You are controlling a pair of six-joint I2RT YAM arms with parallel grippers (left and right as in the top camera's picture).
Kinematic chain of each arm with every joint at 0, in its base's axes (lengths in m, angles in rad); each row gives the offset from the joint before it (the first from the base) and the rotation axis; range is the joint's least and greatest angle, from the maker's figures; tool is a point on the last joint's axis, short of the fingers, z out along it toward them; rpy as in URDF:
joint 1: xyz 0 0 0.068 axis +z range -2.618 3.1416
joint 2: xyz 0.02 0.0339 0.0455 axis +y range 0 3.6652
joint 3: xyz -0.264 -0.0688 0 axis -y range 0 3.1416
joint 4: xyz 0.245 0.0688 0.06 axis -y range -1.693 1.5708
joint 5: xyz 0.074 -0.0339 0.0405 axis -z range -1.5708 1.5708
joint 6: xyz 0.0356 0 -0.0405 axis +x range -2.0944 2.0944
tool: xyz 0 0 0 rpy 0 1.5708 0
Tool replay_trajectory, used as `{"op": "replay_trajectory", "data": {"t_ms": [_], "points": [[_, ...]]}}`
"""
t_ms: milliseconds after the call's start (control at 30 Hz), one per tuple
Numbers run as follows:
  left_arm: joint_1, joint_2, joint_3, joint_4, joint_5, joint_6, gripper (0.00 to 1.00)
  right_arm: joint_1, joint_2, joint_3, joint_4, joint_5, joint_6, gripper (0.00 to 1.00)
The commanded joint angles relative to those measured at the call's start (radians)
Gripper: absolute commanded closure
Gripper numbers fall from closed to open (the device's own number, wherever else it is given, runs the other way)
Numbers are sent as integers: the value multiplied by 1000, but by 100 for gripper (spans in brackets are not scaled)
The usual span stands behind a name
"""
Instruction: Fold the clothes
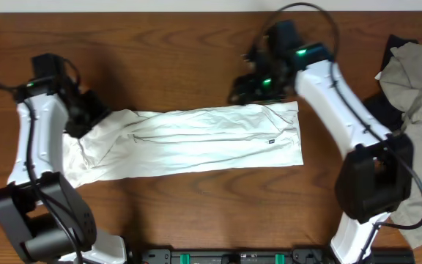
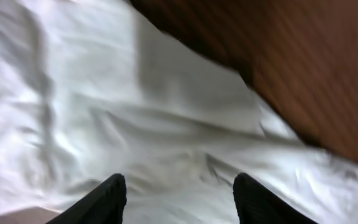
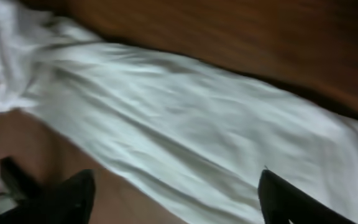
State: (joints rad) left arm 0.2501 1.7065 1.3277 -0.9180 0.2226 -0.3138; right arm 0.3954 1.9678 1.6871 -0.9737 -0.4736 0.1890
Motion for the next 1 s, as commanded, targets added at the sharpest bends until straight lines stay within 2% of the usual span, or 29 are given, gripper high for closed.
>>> {"op": "replay_trajectory", "data": {"t_ms": [0, 67, 200, 400, 500, 567, 667, 767, 833, 900, 967], "points": [[-74, 17, -4, -21, 17, 32, 36, 70, -17, 13, 2, 61, 70, 9], [-111, 17, -4, -20, 15, 51, 24, 97, -16, 13, 2, 113, 113, 6], [-144, 17, -4, -11, -1, 50, 8, 126, -3, 13, -4, 146, 159, 4], [-131, 17, -5, -16, -10, 51, 6, 113, 16, 6, -13, 164, 215, 18], [-131, 18, -11, -14, -85, 50, 5, 108, 19, -7, -21, 206, 215, 21], [-131, 22, -18, -11, -146, 50, 2, 103, 21, -21, -30, 250, 219, 17], [-131, 35, -25, -5, -205, 50, 2, 87, 21, -47, -85, 371, 227, 1], [-129, 49, -32, 6, -228, 49, 2, 34, 21, -67, -173, 514, 292, 1], [-129, 59, -32, 7, -228, 47, 2, -20, 21, -73, -216, 533, 312, 1], [-129, 67, -32, 7, -228, 47, 2, -76, 21, -77, -243, 522, 308, 1], [-129, 72, -32, 6, -227, 47, 2, -124, 21, -82, -261, 521, 244, 1]]}}
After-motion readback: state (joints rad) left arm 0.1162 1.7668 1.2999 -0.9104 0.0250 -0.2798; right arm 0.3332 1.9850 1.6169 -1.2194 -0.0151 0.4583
